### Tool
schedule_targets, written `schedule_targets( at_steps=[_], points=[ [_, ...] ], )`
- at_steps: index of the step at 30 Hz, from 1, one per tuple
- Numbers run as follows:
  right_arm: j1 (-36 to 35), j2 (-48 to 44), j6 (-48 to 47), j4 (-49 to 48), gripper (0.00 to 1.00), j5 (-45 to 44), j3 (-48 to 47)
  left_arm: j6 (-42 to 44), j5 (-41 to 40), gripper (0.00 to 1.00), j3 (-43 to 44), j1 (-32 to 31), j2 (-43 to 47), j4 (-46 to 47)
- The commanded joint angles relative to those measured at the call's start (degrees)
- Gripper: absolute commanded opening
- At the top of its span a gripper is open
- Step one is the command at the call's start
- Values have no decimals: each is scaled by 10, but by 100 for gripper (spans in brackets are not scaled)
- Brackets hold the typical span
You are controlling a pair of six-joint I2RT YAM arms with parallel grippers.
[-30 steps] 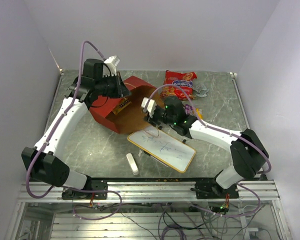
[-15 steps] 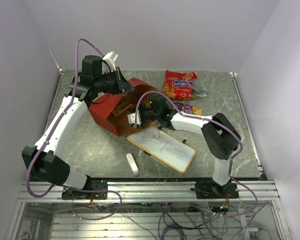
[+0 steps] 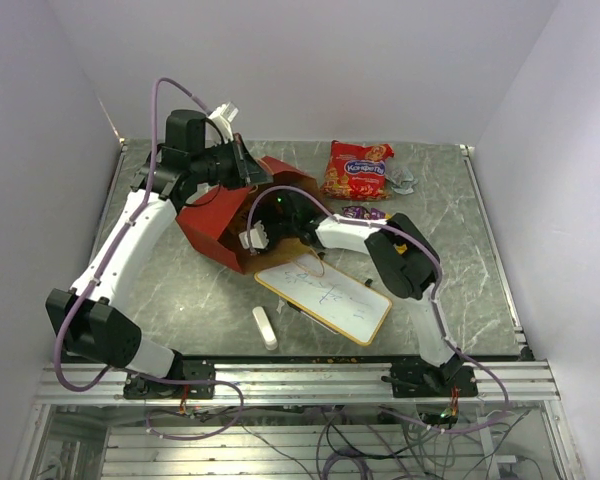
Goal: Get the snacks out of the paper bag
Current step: Take out the snack from the paper bag.
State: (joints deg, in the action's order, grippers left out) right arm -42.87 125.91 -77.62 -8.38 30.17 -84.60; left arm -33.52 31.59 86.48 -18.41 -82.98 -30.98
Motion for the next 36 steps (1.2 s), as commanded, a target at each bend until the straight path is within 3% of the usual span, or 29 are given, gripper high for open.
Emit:
schedule_targets(
  at_steps=[1,12,23,27,30,36],
  points=[
    [-3,36,-27,-23,54,-30,-26,-20,35,7,-2,0,-1,34],
    [-4,119,-23,-62,57,-42,-88,-1,57,7,21,1,-25,-9],
    [0,180,-26,-83,53,-32,-163,24,61,7,29,-10,-30,-44],
    [7,184,-27,-83,45,-33,-165,36,55,7,46,-12,-31,-57],
    [13,179,-26,-88,30,-33,-158,33,52,7,40,-12,-25,-56],
    [18,167,-10,-107,11,-26,-149,25,49,7,30,-9,-23,-50]
  ],
)
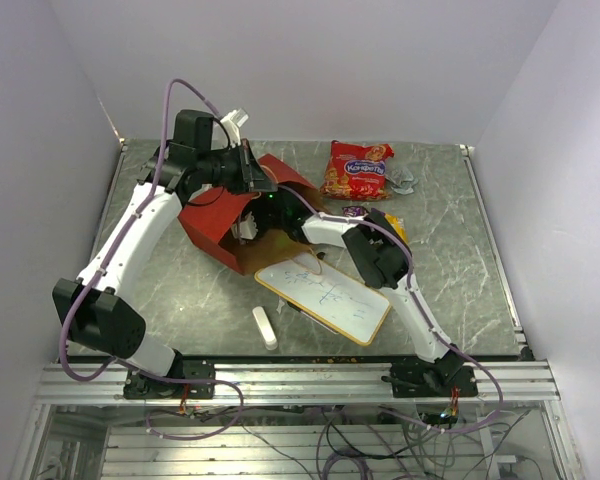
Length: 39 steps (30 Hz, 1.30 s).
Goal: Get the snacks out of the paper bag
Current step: Take out the snack from the paper bag.
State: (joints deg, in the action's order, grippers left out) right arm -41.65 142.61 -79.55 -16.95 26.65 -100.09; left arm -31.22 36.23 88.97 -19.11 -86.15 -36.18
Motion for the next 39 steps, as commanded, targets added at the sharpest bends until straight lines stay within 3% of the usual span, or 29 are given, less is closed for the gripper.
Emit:
schedule_targets(
  at_steps=[1,9,22,30,39],
  points=[
    [6,-4,10,-24,9,9,8,-3,6,7,0,1,10,5],
    [3,-57,18,-46,0,10,60,-20,5,7,-7,19,14,13],
    [-9,-250,95,-137,0,-4,287,-25,-7,7,0,36,10,14],
    [-15,-379,112,-90,0,9,378,-55,-2,7,28,51,-10,16],
    [-16,-554,159,-13,0,-30,420,-112,-28,7,142,106,-57,-43]
  ],
)
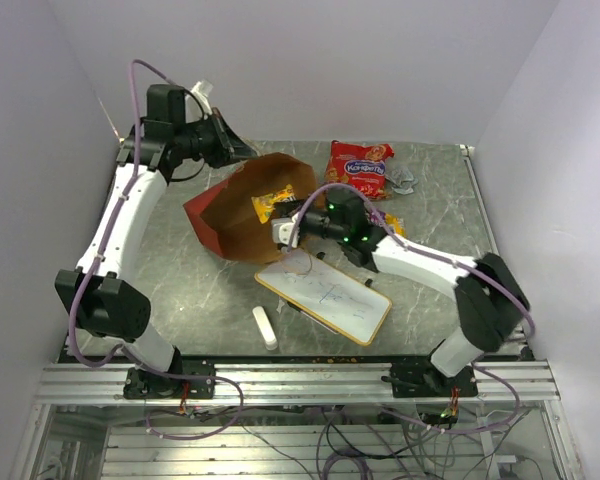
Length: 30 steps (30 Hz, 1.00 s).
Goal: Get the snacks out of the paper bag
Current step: Take out the snack from the paper bag, then adjust the paper bag at the center of the board.
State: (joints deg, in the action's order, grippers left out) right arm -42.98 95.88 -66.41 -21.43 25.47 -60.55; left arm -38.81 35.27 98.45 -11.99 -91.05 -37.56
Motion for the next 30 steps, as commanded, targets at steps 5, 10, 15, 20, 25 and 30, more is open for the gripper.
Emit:
schedule_targets(
  at_steps=[5,10,15,20,25,30],
  points=[
    [-2,-219,87,21,0,-61,80,-112,1,7,44,93,-12,12],
    [-2,-283,212,13,0,-174,53,-159,16,7,34,153,-36,25],
    [8,-268,419,94,0,-366,-30,-160,7,7,74,206,-69,-13],
    [36,-284,612,155,0,-471,3,-159,3,7,83,270,-86,-67],
    [123,-288,772,241,0,-481,25,-115,-15,15,134,348,-104,-135],
    [200,-260,818,295,0,-458,19,-133,18,30,127,357,-111,-113]
  ],
)
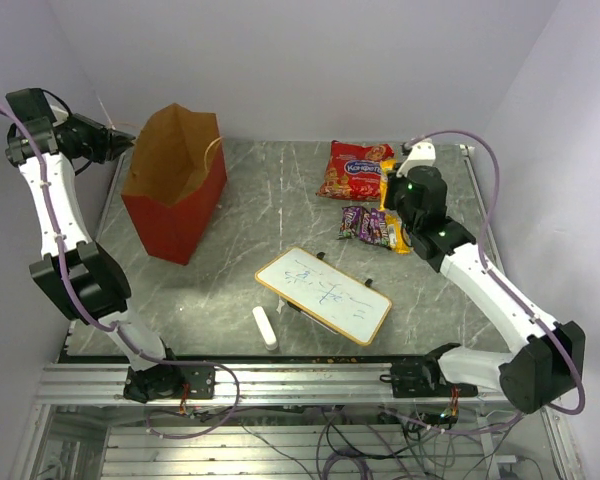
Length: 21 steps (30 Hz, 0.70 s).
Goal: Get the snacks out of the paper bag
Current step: Adjust the paper bag at the center of the board.
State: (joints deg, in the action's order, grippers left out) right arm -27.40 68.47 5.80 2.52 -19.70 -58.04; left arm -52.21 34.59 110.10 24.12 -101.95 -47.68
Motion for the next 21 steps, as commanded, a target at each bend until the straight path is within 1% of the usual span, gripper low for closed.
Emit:
schedule_targets(
  at_steps=[1,3,4,5,7,8,14,19,21],
  points=[
    [56,25,95,70,0,3,-14,0,25,31,13,-5,-2,-13],
    [73,53,94,95,0,12,-35,1,17,37,21,-4,-1,-19],
    [79,63,91,103,0,15,-44,4,9,43,25,-2,0,-24],
    [83,71,88,107,0,17,-51,7,2,51,29,-1,2,-30],
    [92,82,85,112,0,19,-57,14,-15,73,37,4,5,-47],
    [96,86,85,114,0,21,-59,17,-25,77,38,8,8,-58],
    [132,133,94,176,0,11,-86,51,-106,85,61,30,29,-156],
    [177,186,81,228,0,73,-115,70,-123,100,78,33,47,-173],
    [184,205,60,243,0,91,-125,87,-131,100,102,32,50,-180]
  ],
)
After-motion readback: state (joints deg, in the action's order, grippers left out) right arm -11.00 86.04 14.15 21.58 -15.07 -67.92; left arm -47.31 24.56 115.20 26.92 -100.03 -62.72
